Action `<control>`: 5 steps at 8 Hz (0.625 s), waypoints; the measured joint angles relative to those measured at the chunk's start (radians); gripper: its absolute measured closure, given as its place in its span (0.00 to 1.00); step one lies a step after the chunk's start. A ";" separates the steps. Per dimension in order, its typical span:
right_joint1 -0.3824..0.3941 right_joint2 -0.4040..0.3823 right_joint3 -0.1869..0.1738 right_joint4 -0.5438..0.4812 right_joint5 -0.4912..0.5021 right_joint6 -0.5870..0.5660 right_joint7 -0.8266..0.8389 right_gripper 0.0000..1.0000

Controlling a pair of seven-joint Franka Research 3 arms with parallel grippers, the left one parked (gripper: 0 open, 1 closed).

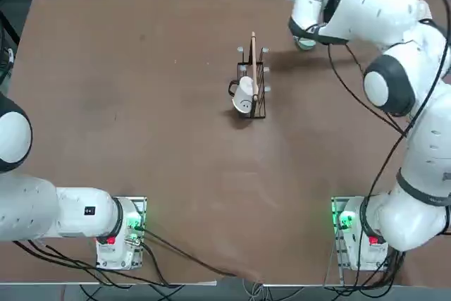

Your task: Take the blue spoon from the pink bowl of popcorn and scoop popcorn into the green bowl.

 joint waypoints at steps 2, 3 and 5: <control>0.088 0.033 0.002 0.063 0.000 -0.008 0.000 0.88; 0.130 0.051 0.004 0.098 0.006 -0.009 0.000 0.88; 0.204 0.105 0.005 0.190 0.049 -0.010 0.000 0.88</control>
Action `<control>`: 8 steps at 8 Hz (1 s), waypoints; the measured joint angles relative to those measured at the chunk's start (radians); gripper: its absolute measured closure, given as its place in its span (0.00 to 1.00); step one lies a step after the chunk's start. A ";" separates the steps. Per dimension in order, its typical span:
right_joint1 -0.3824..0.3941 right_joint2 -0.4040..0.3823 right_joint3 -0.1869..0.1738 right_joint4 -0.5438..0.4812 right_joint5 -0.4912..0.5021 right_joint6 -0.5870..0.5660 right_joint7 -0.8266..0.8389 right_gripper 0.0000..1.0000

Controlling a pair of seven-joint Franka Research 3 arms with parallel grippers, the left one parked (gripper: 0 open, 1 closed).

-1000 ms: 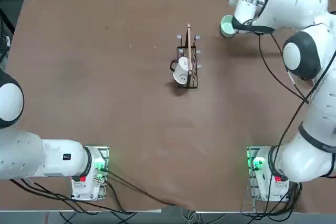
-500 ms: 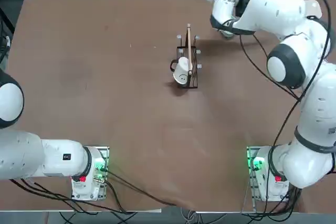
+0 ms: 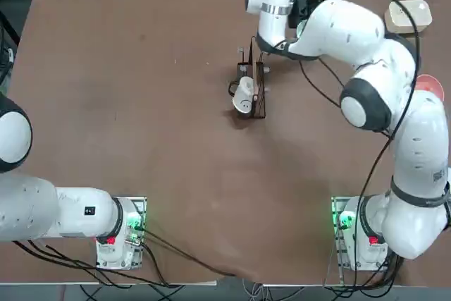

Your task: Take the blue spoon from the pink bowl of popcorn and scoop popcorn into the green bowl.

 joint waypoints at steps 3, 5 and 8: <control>0.025 0.043 -0.005 0.095 0.135 0.074 0.001 0.88; -0.001 0.046 -0.015 0.108 0.228 0.163 0.002 0.88; -0.076 0.045 -0.023 0.159 0.426 0.248 0.005 0.88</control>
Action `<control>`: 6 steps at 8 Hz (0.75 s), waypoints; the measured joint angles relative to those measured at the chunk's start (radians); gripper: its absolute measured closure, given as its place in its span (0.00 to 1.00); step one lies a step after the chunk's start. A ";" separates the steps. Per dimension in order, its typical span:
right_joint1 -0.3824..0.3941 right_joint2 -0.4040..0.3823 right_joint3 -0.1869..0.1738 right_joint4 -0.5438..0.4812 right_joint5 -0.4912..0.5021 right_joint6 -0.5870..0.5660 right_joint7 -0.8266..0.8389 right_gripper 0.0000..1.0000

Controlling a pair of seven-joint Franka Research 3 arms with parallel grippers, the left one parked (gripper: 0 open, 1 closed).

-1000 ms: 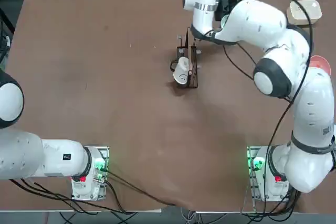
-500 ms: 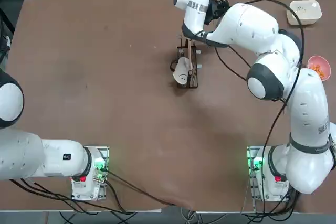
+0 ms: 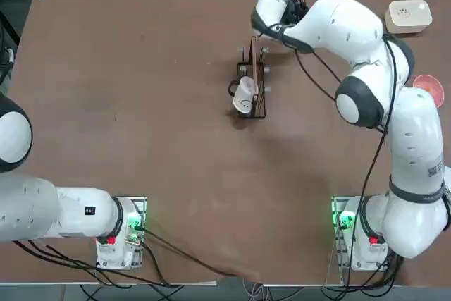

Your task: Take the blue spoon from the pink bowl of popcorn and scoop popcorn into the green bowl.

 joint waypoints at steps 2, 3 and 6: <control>-0.062 -0.026 -0.002 0.040 0.137 0.019 -0.003 0.88; -0.084 -0.046 -0.002 0.043 0.169 0.020 -0.006 0.88; -0.131 -0.084 -0.006 0.039 0.180 -0.176 -0.009 0.88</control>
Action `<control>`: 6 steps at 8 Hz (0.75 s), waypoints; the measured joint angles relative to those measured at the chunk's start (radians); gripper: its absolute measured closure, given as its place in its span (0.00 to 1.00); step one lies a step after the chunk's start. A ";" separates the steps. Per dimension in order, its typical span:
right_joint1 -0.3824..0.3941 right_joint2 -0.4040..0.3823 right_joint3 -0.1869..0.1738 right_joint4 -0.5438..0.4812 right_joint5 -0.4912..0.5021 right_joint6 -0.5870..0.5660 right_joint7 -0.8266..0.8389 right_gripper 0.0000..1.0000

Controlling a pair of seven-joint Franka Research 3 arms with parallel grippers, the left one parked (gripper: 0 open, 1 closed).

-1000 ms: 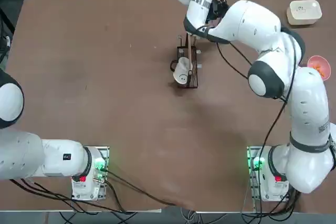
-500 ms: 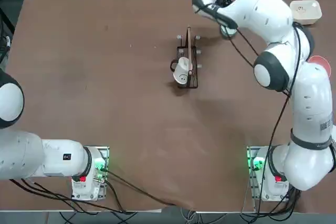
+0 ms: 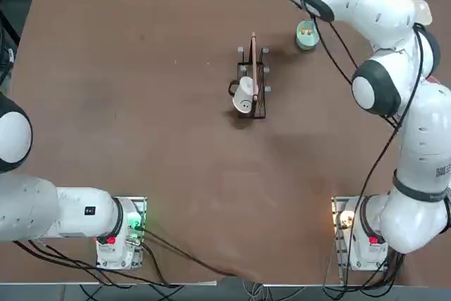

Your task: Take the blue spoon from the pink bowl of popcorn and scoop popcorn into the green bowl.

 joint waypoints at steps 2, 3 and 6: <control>-0.045 -0.007 -0.026 -0.074 -0.078 -0.086 -0.027 0.88; -0.063 -0.033 -0.044 -0.178 -0.159 -0.067 -0.041 0.88; -0.171 -0.228 -0.062 -0.566 -0.301 0.092 -0.062 0.88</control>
